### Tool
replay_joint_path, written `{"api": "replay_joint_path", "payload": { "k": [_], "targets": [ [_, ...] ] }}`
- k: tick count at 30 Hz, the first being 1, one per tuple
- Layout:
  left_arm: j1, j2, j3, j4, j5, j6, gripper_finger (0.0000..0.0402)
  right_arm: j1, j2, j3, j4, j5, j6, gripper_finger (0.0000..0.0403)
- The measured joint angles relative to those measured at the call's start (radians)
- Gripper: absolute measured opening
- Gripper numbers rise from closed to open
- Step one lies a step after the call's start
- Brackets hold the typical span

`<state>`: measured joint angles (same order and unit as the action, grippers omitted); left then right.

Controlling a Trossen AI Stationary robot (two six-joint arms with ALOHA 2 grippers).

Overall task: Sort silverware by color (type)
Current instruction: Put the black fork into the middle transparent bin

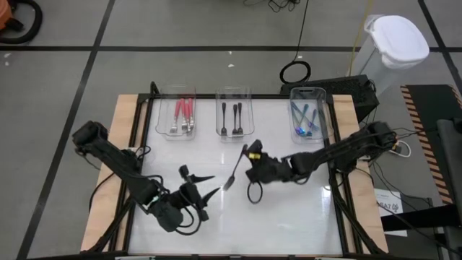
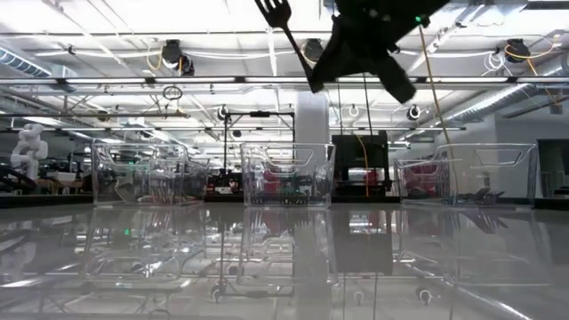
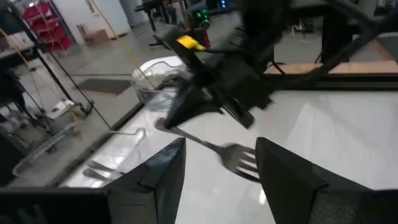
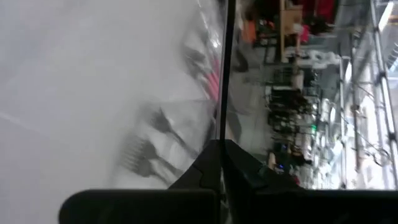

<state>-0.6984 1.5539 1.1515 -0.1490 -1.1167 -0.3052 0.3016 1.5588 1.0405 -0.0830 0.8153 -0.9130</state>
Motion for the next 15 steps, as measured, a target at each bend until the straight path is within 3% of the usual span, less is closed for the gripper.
{"api": "replay_joint_path", "payload": {
  "k": [7, 12, 15],
  "targets": [
    [-0.009, -0.019, 0.0, -0.024, -0.018, 0.141, 0.0195, -0.143, -0.03, 0.0, 0.002, -0.011, -0.05, 0.0002],
    [0.024, -0.011, 0.0, -0.063, -0.017, 0.164, 0.0195, -0.213, -0.029, -0.001, -0.009, -0.133, -0.043, 0.0001],
    [0.045, -0.012, 0.0, -0.126, -0.001, 0.139, 0.0195, -0.229, -0.029, -0.001, -0.004, -0.152, -0.044, 0.0001]
  ]
}}
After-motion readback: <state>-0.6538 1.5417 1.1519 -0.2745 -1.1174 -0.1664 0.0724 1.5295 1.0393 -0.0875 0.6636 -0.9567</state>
